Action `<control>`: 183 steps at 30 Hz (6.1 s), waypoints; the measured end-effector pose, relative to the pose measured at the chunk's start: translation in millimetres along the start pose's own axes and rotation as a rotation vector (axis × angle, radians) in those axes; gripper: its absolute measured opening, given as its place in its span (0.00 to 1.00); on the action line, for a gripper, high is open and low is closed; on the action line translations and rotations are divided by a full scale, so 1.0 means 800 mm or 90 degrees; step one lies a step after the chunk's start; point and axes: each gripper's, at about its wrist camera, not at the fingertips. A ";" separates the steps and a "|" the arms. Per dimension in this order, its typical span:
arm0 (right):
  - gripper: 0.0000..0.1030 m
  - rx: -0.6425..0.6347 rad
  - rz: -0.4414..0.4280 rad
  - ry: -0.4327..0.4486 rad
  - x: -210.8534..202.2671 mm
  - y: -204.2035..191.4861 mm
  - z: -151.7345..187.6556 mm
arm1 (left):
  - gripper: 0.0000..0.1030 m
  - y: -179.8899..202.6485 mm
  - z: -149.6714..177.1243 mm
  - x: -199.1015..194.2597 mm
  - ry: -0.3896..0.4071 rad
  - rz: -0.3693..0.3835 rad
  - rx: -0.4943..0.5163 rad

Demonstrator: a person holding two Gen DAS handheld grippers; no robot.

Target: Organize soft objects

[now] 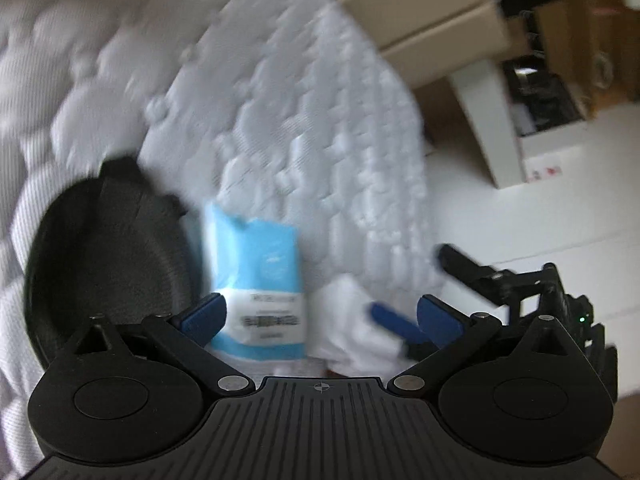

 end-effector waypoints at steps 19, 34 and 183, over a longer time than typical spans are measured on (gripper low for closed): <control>0.32 -0.300 0.327 -0.129 0.071 -0.011 -0.007 | 1.00 -0.001 0.043 0.061 -0.136 0.068 0.076; 0.61 -0.208 0.436 0.106 -0.037 0.016 -0.026 | 1.00 0.059 0.049 0.133 -0.167 0.069 0.110; 1.00 -0.348 0.543 0.006 0.008 -0.088 0.206 | 1.00 0.119 0.209 -0.024 0.156 -0.520 0.130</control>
Point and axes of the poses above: each gripper's, at about its wrist camera, not at the fingertips, and x roughly the way its jaws point, y to its right, z to its underside, and after that the axes turned 15 degrees about -y, right-handed
